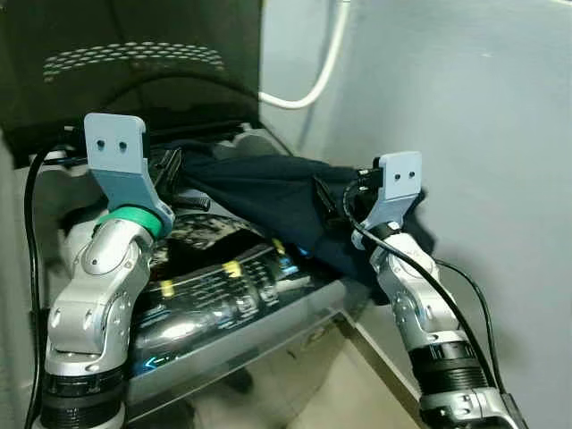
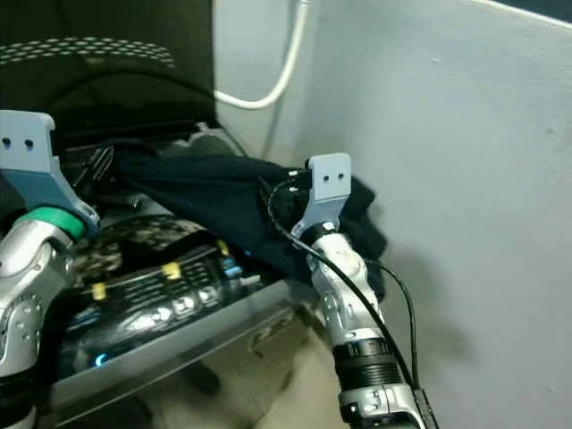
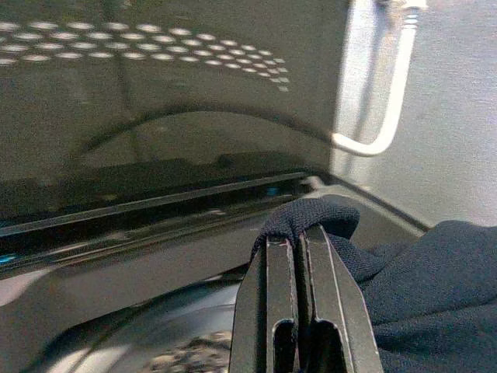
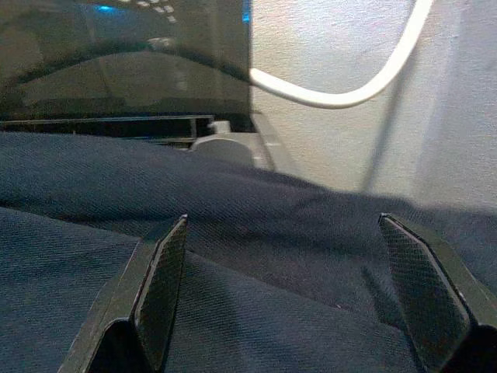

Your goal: Clothes washing

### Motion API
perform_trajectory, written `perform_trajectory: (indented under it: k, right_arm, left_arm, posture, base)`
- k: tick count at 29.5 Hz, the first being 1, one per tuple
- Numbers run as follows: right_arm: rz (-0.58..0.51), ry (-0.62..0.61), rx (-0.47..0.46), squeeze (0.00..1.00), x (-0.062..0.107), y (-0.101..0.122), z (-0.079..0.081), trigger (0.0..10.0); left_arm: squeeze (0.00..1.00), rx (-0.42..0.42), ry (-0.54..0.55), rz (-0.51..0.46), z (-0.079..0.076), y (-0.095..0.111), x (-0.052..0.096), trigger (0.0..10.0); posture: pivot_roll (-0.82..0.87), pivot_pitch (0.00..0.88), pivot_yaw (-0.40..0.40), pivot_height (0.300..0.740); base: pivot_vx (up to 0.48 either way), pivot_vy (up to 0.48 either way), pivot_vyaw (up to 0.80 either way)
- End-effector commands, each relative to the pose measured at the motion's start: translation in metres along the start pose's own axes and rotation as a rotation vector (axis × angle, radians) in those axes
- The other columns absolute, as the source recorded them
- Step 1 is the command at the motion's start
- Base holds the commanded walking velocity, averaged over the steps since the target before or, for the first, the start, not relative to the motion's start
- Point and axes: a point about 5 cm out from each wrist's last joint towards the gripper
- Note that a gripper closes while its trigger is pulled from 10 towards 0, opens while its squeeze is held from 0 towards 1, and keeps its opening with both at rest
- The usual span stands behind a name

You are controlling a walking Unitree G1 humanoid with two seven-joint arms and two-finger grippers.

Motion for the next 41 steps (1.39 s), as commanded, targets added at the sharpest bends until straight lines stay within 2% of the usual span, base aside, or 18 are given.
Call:
perform_trajectory:
  k: [1, 6, 20, 21, 22, 23, 24, 25, 26, 27, 28, 29, 31, 34, 36, 39, 41]
  right_arm:
    - [0.003, -0.022, 0.001, 0.00, 0.003, -0.002, -0.007, 10.0]
    - [0.002, -0.023, 0.001, 0.00, 0.003, -0.002, -0.007, 10.0]
    - [-0.003, -0.017, 0.002, 0.00, 0.002, -0.001, -0.007, 10.0]
    - [-0.003, -0.015, 0.001, 0.00, 0.002, -0.001, -0.007, 10.0]
    - [-0.003, -0.013, 0.001, 0.00, 0.001, -0.001, -0.006, 10.0]
    - [-0.003, -0.013, 0.001, 0.00, 0.001, -0.001, -0.006, 10.0]
    - [-0.004, -0.011, 0.000, 0.00, 0.001, 0.000, -0.006, 10.0]
    - [-0.004, -0.011, 0.000, 0.00, 0.001, 0.000, -0.006, 10.0]
    - [-0.005, -0.010, -0.001, 0.00, 0.001, 0.000, -0.006, 10.0]
    - [-0.005, -0.010, -0.001, 0.00, 0.001, 0.000, -0.006, 10.0]
    - [-0.007, -0.013, -0.001, 0.00, 0.001, 0.000, -0.006, 10.0]
    - [-0.007, -0.013, -0.001, 0.00, 0.001, 0.000, -0.006, 10.0]
    - [-0.007, -0.016, -0.002, 0.00, 0.001, 0.000, -0.008, 10.0]
    - [-0.007, -0.018, -0.003, 0.00, 0.002, 0.000, -0.008, 10.0]
    - [-0.010, -0.019, -0.003, 0.00, 0.002, 0.001, -0.007, 10.0]
    - [-0.013, -0.019, -0.003, 0.00, 0.002, 0.001, -0.008, 10.0]
    - [-0.019, -0.016, -0.005, 0.00, 0.002, 0.003, -0.008, 10.0]
  left_arm:
    - [0.00, -0.024, 0.020, -0.056, 0.001, 0.010, 0.000, 10.0]
    - [0.00, -0.071, 0.077, -0.075, 0.012, 0.016, -0.002, 10.0]
    - [0.00, -0.150, 0.117, -0.040, 0.019, 0.013, -0.006, 10.0]
    - [0.00, -0.218, 0.134, -0.054, 0.024, 0.017, -0.009, 10.0]
    - [0.00, -0.347, 0.217, -0.116, 0.039, 0.033, -0.015, 10.0]
    - [0.00, -0.347, 0.217, -0.116, 0.039, 0.033, -0.015, 10.0]
    - [0.00, -0.475, 0.352, -0.190, 0.059, 0.053, -0.019, 10.0]
    - [0.00, -0.475, 0.352, -0.190, 0.059, 0.053, -0.019, 10.0]
    - [0.00, -0.560, 0.452, -0.255, 0.074, 0.073, -0.020, 10.0]
    - [0.00, -0.560, 0.452, -0.255, 0.074, 0.073, -0.020, 10.0]
    - [0.00, -0.666, 0.558, -0.328, 0.092, 0.099, -0.019, 10.0]
    - [0.00, -0.666, 0.558, -0.328, 0.092, 0.099, -0.019, 10.0]
    - [0.00, -0.776, 0.643, -0.393, 0.107, 0.128, -0.018, 10.0]
    - [0.00, -0.809, 0.649, -0.408, 0.109, 0.136, -0.019, 10.0]
    - [0.00, -0.852, 0.621, -0.432, 0.104, 0.143, -0.024, 10.0]
    - [0.00, -0.863, 0.612, -0.445, 0.101, 0.144, -0.026, 10.0]
    - [0.00, -0.742, 0.497, -0.431, 0.093, 0.138, -0.036, 10.0]
  posture:
    - [0.02, 0.067, -0.020, 0.740]
    - [0.03, 0.069, -0.024, 0.740]
    - [0.02, 0.066, -0.028, 0.740]
    - [0.03, 0.067, -0.031, 0.740]
    - [0.03, 0.067, -0.030, 0.740]
    - [0.03, 0.067, -0.030, 0.740]
    - [0.03, 0.067, -0.029, 0.740]
    - [0.03, 0.067, -0.029, 0.740]
    - [0.03, 0.067, -0.029, 0.740]
    - [0.03, 0.067, -0.029, 0.740]
    - [0.03, 0.066, -0.026, 0.740]
    - [0.03, 0.066, -0.026, 0.740]
    - [0.03, 0.064, -0.024, 0.740]
    - [0.03, 0.064, -0.023, 0.740]
    - [0.02, 0.063, -0.019, 0.740]
    - [0.02, 0.062, -0.018, 0.740]
    - [0.03, 0.063, -0.019, 0.740]
  base:
    - [0.000, 0.000, 0.00]
    - [0.000, 0.000, 0.00]
    - [0.000, 0.000, 0.00]
    - [0.000, 0.000, 0.00]
    - [0.000, 0.000, 0.00]
    - [0.000, 0.000, 0.00]
    - [0.000, 0.000, 0.00]
    - [0.000, 0.000, 0.00]
    - [0.000, 0.000, 0.00]
    - [0.000, 0.000, 0.00]
    - [0.000, 0.000, 0.00]
    - [0.000, 0.000, 0.00]
    - [0.000, 0.000, 0.00]
    - [0.000, 0.000, 0.00]
    - [0.000, 0.000, 0.00]
    - [0.000, 0.000, 0.00]
    - [0.000, 0.000, 0.00]
Point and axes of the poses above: a point about 5 cm out from each wrist's last joint towards the gripper, its own x axis pointing back from the gripper into the wrist, its own y axis along the axis of the wrist's last joint, z = x × y, and after that the axes turned 4 degrees about x, right-handed
